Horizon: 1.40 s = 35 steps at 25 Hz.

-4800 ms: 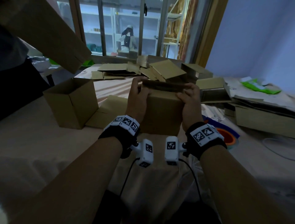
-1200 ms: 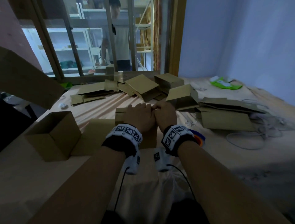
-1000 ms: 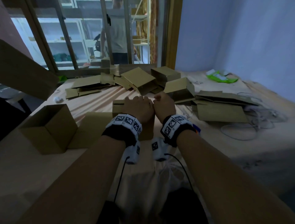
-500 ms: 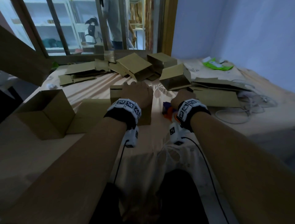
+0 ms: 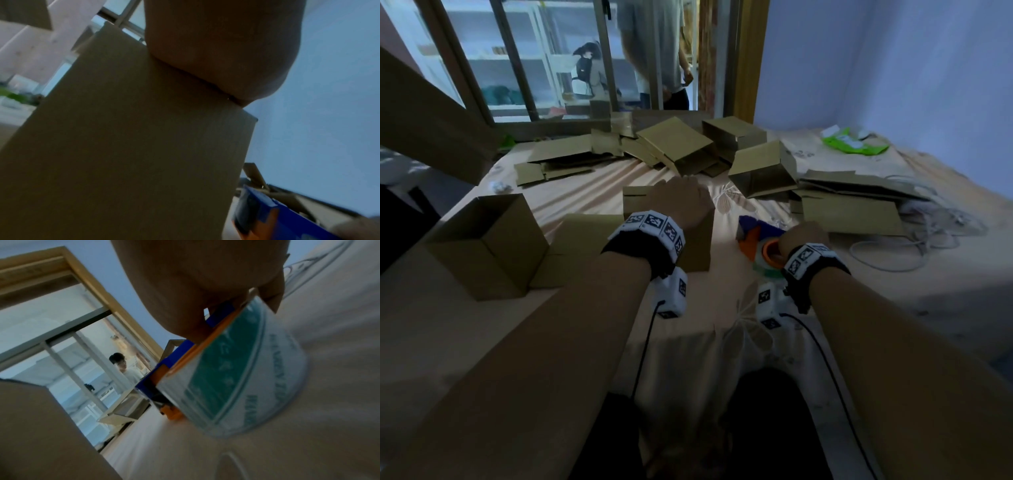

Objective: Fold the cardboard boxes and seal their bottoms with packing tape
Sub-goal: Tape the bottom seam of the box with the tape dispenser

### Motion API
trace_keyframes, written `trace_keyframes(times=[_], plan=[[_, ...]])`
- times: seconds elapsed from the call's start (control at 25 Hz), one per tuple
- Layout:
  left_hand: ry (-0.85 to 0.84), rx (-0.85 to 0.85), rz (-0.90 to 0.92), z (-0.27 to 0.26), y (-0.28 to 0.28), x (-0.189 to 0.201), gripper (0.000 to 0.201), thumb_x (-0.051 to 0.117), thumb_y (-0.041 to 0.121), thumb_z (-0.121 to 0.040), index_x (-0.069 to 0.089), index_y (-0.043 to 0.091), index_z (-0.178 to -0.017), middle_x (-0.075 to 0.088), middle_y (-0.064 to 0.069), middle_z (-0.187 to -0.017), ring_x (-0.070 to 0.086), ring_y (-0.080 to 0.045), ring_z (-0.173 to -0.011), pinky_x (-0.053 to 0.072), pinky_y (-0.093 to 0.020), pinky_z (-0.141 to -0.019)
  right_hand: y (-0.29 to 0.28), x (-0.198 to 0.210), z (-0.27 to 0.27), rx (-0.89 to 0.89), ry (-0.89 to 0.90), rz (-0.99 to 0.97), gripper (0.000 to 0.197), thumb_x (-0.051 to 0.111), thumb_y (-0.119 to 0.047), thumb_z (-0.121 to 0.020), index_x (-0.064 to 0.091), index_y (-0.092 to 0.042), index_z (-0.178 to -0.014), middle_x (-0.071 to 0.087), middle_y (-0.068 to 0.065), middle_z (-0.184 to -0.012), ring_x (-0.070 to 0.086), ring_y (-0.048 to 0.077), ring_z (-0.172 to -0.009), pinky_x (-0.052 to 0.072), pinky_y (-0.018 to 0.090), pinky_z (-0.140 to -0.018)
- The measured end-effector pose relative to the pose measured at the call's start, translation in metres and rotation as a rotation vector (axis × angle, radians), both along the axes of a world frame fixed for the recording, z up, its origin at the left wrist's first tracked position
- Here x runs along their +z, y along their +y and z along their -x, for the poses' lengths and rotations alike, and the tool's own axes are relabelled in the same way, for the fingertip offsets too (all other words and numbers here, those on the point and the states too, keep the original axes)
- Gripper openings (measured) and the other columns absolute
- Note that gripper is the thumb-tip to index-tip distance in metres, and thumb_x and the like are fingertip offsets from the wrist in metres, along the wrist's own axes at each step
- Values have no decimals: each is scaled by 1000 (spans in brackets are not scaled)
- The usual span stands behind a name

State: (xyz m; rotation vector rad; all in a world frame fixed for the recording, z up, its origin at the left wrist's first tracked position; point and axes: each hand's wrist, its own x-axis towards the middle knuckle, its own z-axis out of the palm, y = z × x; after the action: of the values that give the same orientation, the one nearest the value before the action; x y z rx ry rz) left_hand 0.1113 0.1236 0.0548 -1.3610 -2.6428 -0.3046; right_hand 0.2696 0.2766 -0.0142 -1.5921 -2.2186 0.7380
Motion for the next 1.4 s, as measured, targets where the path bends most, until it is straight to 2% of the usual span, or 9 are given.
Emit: trace_keyframes(times=[0.12, 0.28, 0.44, 0.56, 0.72, 0.92, 1.12, 1.28, 1.4], plan=[[-119, 15, -117, 5, -5, 11, 38, 34, 20, -105, 55, 2, -131, 55, -18, -136, 52, -32, -124, 41, -41, -104, 3, 10, 4, -138, 272, 36, 30, 64, -28, -87, 69, -2, -102, 65, 14, -87, 60, 30, -73, 46, 31, -66], [-453, 21, -478, 27, -11, 17, 36, 35, 5, -103, 51, -6, -134, 52, -24, -139, 48, -34, -130, 33, -41, -110, -11, 40, 15, -94, 517, -10, 16, 62, -23, -85, 70, -10, -88, 60, 5, -70, 57, 24, -63, 42, 28, -63], [-822, 61, -749, 44, -18, 17, 39, 44, 7, -102, 48, -3, -140, 50, -23, -142, 47, -34, -133, 33, -38, -111, -36, 76, 47, 82, 758, -179, 15, 61, -12, -84, 67, -19, -97, 63, -1, -84, 57, 14, -75, 39, 14, -56], [-951, -78, -873, 30, -28, 16, 49, 39, 36, -105, 39, 14, -150, 40, -9, -154, 37, -23, -142, 29, -39, -118, -56, 101, 77, 239, 910, -248, 20, 64, -13, -88, 58, -21, -106, 62, -1, -102, 58, 11, -88, 45, 8, -66], [-973, -103, -1058, 18, -37, 20, 60, 29, 57, -101, 32, 27, -153, 30, -4, -160, 27, -21, -147, 23, -39, -118, -79, 113, 111, 363, 936, -341, 25, 60, -14, -89, 46, -31, -102, 60, 1, -103, 62, 17, -92, 57, 32, -76], [-861, -65, -1031, 22, -38, 17, 81, 53, 56, -82, 39, 12, -148, 46, -13, -147, 45, -28, -133, 37, -43, -107, -94, 94, 128, 442, 904, -207, 31, 60, -5, -91, 49, -19, -116, 50, -20, -90, 57, -3, -81, 53, 18, -73], [-873, -23, -1139, 22, -30, 14, 37, 56, 51, -88, 67, 20, -105, 69, 2, -96, 62, -10, -87, 41, -30, -70, -94, 85, 134, 461, 941, -269, 33, 63, -5, -87, 49, -28, -105, 55, -10, -93, 65, 20, -89, 59, 41, -77], [-862, 32, -1184, 23, -27, 14, 39, 52, 48, -90, 66, 12, -90, 62, -8, -76, 56, -16, -68, 43, -36, -65, -96, 85, 133, 513, 946, -379, 25, 65, -4, -87, 55, -12, -108, 54, -9, -91, 59, 13, -86, 49, 16, -71], [-802, 12, -1182, 28, -28, 13, 42, 40, 48, -92, 68, 18, -102, 70, -8, -97, 65, -17, -89, 51, -37, -79, -97, 85, 134, 547, 960, -434, 29, 63, 2, -83, 58, -13, -107, 55, -12, -90, 58, 8, -84, 49, 17, -73]])
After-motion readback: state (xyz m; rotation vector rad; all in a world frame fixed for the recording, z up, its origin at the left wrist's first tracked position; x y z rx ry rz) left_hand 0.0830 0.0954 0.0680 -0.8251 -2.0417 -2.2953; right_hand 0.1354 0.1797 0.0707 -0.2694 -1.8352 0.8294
